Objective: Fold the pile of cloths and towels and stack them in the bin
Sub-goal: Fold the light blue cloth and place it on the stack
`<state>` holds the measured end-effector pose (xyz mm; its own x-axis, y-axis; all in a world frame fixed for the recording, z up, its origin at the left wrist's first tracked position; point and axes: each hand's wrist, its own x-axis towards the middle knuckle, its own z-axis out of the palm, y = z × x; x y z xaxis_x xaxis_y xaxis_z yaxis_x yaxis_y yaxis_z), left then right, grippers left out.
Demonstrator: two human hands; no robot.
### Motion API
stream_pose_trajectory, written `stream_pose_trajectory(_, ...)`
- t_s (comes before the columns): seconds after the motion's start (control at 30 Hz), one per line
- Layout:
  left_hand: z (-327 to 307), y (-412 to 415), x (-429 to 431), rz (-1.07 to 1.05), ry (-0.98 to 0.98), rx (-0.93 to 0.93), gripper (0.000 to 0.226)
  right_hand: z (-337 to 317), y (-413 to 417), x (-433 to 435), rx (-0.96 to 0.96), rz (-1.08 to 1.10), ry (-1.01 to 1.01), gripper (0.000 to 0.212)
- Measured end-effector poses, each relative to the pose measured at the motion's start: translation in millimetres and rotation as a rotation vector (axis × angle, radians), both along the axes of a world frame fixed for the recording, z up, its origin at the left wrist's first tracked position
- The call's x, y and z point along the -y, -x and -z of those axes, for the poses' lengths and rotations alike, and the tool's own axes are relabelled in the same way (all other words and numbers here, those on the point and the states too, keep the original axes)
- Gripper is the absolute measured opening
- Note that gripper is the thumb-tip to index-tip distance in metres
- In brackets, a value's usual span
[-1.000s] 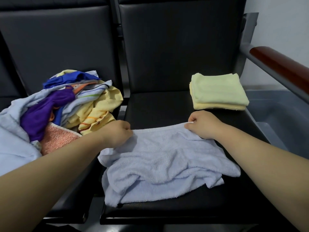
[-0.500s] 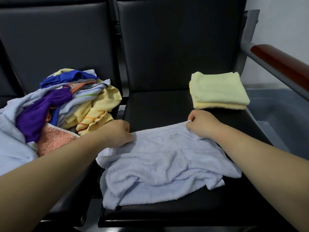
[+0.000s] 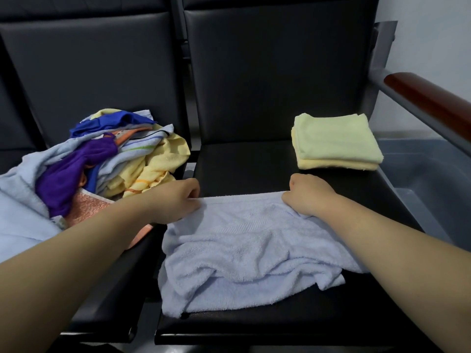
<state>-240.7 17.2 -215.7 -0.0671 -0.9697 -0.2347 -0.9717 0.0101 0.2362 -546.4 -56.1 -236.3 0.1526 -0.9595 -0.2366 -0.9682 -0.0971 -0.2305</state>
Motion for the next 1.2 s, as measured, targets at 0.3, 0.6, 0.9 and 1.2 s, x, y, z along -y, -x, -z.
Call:
stream_pose_trajectory(0.3,-14.8,-35.5,-5.4,0.067,0.021,0.098,0.017,-0.7,-0.4,-1.0,0.013,0.017,-0.017,0.011)
stream_pose_trajectory(0.6,-17.7,-40.0,-9.5,0.072,0.075,0.392,0.041,5.6,1.2,-2.0,0.044,0.05,0.02,0.017)
stream_pose_trajectory(0.9,-39.8,-49.2,-16.2,0.009,-0.006,0.394,0.023,-15.7,16.5,-21.8,0.201,0.157,0.133,0.011)
stream_pose_trajectory(1.2,-126.4,-46.4,-1.4,-0.41,0.495,-0.207,0.025,-136.0,17.4,0.3,0.635,0.319,0.365,0.024)
